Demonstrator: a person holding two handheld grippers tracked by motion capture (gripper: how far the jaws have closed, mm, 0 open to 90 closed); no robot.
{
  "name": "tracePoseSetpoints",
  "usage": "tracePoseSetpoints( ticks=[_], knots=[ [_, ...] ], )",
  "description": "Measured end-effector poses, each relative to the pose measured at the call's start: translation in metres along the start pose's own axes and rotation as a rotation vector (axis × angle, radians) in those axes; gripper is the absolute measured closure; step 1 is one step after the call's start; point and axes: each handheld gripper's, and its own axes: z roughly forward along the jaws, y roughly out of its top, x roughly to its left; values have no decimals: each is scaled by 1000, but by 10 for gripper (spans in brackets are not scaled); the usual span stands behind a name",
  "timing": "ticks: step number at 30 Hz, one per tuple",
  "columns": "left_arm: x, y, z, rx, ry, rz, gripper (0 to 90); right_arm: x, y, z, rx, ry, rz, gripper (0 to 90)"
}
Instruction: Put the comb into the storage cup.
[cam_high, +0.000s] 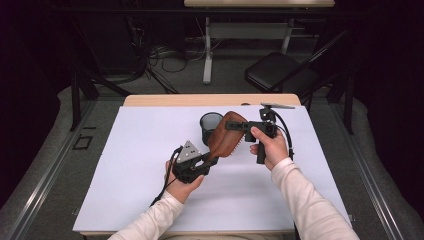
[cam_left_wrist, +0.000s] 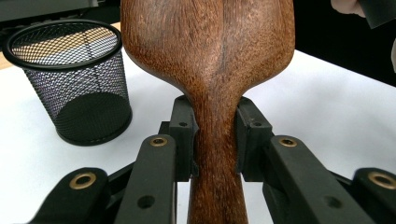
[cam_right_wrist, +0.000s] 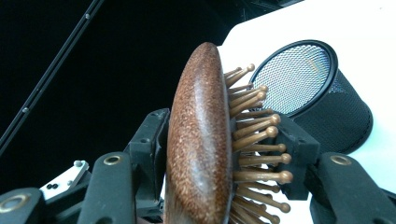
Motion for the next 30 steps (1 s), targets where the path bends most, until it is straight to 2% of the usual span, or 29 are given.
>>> tracePoseSetpoints(
  ticks=[9,20,25,30],
  knots=[
    [1,-1,2,14,-5,-1,721,1,-1,1,-2,-11,-22,442],
    [0,-2,3,18,-7,8,720,-2,0,-1,25,-10,5,445],
    [-1,-2,3,24,-10,10,721,-3,1,-2,36,-4,-2,449],
    [-1,-2,4,28,-15,14,721,-4,1,-4,49,3,11,457]
  ],
)
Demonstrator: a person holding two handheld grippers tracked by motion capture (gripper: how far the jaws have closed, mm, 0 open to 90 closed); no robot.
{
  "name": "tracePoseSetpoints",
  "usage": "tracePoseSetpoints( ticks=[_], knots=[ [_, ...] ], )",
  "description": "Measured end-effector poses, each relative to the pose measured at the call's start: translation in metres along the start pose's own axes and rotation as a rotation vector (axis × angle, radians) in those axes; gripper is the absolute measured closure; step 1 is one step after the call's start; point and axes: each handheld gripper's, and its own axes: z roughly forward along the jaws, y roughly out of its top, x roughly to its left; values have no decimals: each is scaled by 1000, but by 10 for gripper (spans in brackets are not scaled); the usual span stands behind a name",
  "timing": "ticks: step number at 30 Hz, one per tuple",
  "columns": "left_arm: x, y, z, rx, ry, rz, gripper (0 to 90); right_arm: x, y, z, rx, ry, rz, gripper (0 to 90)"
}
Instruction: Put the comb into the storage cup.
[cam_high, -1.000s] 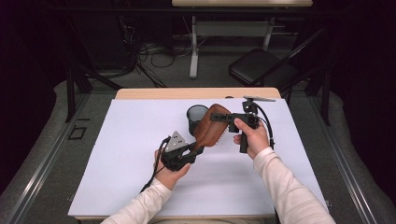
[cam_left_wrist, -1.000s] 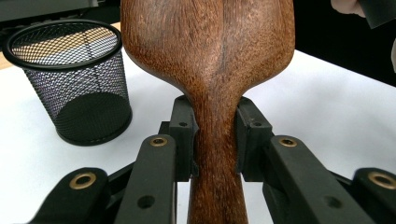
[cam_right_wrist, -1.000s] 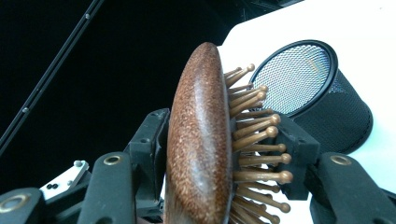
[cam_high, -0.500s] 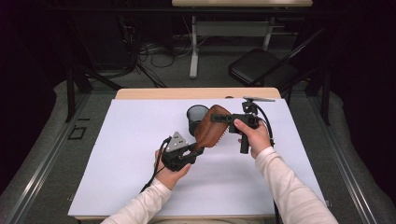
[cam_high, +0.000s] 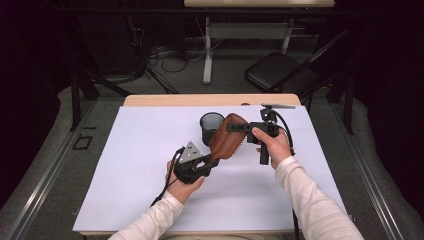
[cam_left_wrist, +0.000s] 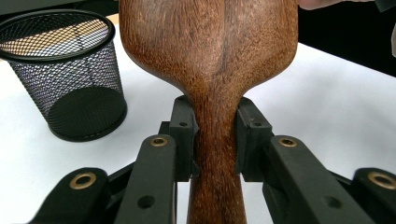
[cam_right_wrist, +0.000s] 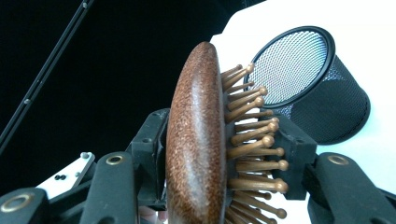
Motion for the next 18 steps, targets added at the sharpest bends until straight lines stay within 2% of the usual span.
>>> tracePoseSetpoints(
  ticks=[9,18],
  knots=[
    [0,-1,2,14,-2,6,720,-1,0,-1,24,8,23,473],
    [-1,-1,3,14,10,6,717,0,-1,-1,21,2,34,483]
  ],
)
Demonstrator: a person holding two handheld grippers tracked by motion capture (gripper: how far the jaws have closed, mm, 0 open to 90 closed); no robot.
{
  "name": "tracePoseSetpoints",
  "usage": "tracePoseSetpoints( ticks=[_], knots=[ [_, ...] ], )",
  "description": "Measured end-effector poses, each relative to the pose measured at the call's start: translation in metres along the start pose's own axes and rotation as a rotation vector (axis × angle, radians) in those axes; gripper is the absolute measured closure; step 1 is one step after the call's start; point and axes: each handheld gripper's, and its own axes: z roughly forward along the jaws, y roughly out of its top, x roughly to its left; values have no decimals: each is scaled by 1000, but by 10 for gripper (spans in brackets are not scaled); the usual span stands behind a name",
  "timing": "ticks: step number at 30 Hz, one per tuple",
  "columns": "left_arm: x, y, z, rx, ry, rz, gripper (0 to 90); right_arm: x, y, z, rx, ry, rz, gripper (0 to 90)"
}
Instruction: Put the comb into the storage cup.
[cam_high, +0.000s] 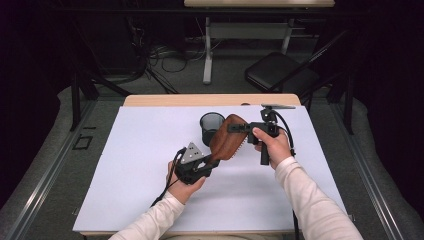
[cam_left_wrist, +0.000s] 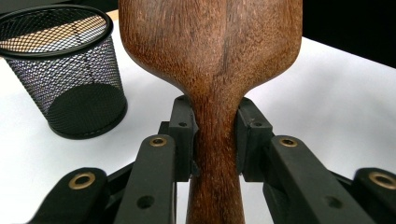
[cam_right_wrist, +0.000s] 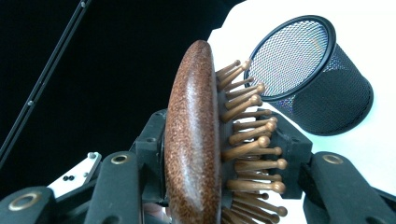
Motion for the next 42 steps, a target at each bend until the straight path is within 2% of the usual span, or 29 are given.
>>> tracePoseSetpoints(
  ticks=[16,29,42],
  knots=[
    [1,-2,2,4,-5,-8,709,-3,-1,1,9,-24,61,490],
    [3,-3,4,10,-10,-20,695,-4,-2,3,6,-41,62,494],
    [6,-3,3,-1,-13,-44,638,-6,0,-1,-11,-61,61,495]
  ],
)
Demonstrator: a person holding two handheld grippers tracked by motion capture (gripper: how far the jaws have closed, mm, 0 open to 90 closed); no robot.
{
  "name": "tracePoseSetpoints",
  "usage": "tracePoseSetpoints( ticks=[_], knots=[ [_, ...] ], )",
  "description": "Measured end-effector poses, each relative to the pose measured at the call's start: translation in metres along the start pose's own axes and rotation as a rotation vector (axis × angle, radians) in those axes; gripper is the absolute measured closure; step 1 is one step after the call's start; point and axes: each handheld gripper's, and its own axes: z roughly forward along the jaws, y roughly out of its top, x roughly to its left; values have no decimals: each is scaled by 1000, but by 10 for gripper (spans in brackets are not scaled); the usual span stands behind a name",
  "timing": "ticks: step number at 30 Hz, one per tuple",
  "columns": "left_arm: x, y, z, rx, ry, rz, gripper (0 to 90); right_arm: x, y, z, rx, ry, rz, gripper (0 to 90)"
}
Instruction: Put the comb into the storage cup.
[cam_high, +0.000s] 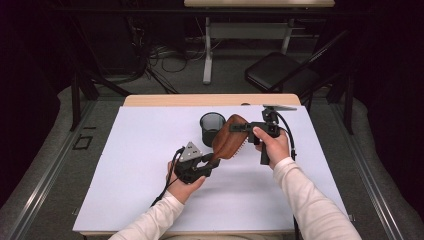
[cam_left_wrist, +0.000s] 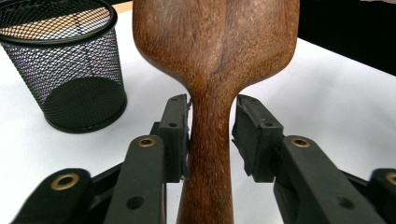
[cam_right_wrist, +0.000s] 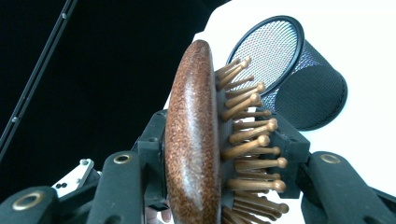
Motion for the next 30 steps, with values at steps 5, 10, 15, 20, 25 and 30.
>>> tracePoseSetpoints(
  ticks=[5,10,15,20,25,30],
  knots=[
    [2,0,0,-12,7,-11,566,-1,1,-2,-5,-6,1,495],
    [3,0,-1,-21,5,-18,518,-2,2,-5,-20,-9,2,495],
    [5,1,-3,-32,-2,-22,493,-5,3,-7,-27,-16,5,495],
    [7,2,-5,-40,-1,-30,480,-7,4,-10,-40,-24,12,495],
    [10,3,-8,-53,2,-39,472,-9,5,-13,-48,-41,10,495],
    [13,4,-9,-50,16,-50,464,-10,6,-16,-54,-46,9,494]
  ],
)
